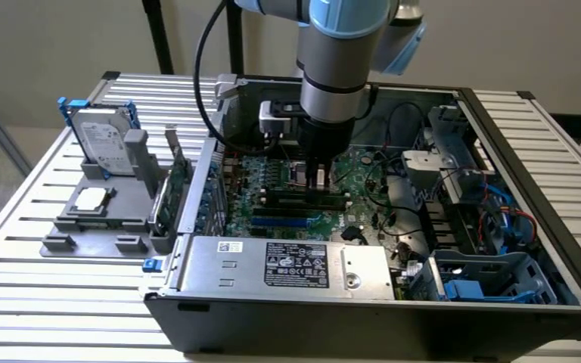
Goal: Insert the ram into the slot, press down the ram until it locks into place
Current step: 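Insert the ram into the slot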
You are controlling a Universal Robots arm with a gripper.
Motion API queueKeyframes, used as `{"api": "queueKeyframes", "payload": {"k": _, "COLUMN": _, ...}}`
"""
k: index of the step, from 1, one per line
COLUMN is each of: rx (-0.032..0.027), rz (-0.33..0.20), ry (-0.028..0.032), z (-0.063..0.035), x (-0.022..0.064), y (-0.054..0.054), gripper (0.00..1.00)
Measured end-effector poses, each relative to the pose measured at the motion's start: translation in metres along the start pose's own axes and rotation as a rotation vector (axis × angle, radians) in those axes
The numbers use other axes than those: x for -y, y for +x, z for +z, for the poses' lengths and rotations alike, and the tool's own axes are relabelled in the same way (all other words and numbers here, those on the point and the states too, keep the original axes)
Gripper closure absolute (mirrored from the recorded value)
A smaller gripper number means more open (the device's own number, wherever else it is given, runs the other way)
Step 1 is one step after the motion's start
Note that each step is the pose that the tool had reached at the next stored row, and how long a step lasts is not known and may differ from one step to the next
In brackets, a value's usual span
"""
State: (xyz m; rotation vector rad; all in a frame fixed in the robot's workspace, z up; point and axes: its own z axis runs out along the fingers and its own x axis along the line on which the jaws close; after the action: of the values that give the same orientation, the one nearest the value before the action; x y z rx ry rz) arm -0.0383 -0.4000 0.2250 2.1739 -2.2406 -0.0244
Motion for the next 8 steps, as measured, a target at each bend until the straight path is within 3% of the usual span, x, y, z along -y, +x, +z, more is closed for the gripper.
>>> {"api": "queueKeyframes", "payload": {"k": 8, "rx": 0.0002, "rz": 0.000, "ry": -0.0002, "z": -0.0227, "x": -0.0006, "y": 0.000, "gripper": 0.79}}
